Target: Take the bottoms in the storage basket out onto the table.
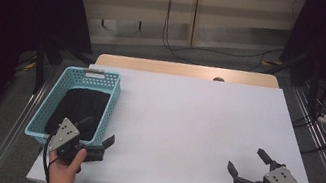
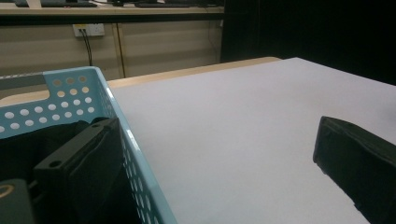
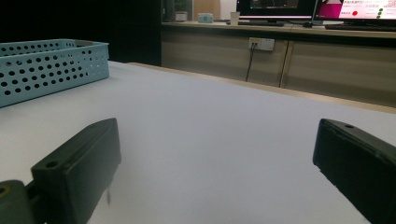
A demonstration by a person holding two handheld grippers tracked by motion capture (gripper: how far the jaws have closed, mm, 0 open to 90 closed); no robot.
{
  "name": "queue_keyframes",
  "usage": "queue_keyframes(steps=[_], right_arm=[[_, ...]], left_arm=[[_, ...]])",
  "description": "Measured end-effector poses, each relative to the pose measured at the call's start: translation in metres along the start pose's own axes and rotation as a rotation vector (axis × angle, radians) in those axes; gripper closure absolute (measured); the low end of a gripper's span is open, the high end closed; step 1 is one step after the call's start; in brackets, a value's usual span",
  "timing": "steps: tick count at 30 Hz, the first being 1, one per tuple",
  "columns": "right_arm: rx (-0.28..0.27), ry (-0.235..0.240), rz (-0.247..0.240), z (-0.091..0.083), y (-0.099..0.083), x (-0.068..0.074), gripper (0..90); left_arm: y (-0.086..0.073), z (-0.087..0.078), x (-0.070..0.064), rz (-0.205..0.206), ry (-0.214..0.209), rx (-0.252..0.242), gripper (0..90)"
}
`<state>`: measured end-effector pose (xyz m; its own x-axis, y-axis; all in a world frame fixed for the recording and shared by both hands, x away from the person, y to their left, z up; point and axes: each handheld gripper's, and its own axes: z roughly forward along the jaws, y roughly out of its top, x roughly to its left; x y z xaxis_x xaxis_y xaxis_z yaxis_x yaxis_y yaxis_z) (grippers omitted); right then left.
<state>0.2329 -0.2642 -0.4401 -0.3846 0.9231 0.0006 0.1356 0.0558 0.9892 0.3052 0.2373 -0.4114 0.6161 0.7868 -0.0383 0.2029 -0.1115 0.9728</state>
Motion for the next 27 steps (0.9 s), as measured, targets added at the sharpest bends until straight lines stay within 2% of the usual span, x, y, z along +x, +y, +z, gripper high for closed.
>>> queue_keyframes(steps=[8,14,19,22,24,27], right_arm=[[0.0,0.008,-0.007,0.002,0.001,0.0,0.2],[0.004,0.007,0.006,0.0,0.0,-0.002,0.2],[0.003,0.013,0.008,0.001,0.0,-0.003,0.2],[0.009,0.014,0.01,0.001,0.0,-0.002,0.2],[0.01,0.015,0.01,0.001,0.0,-0.001,0.2],[0.009,0.017,0.01,0.001,0.0,-0.002,0.2]], left_arm=[[0.002,-0.002,0.002,-0.004,0.008,-0.005,2.0],[0.011,-0.001,0.004,0.01,0.001,-0.007,2.1],[0.022,-0.003,0.008,-0.006,0.009,-0.02,2.1],[0.028,-0.001,0.012,-0.031,0.013,-0.035,2.1],[0.035,0.001,0.014,0.001,0.015,-0.021,2.1],[0.046,0.003,0.018,0.014,0.005,-0.022,2.1]])
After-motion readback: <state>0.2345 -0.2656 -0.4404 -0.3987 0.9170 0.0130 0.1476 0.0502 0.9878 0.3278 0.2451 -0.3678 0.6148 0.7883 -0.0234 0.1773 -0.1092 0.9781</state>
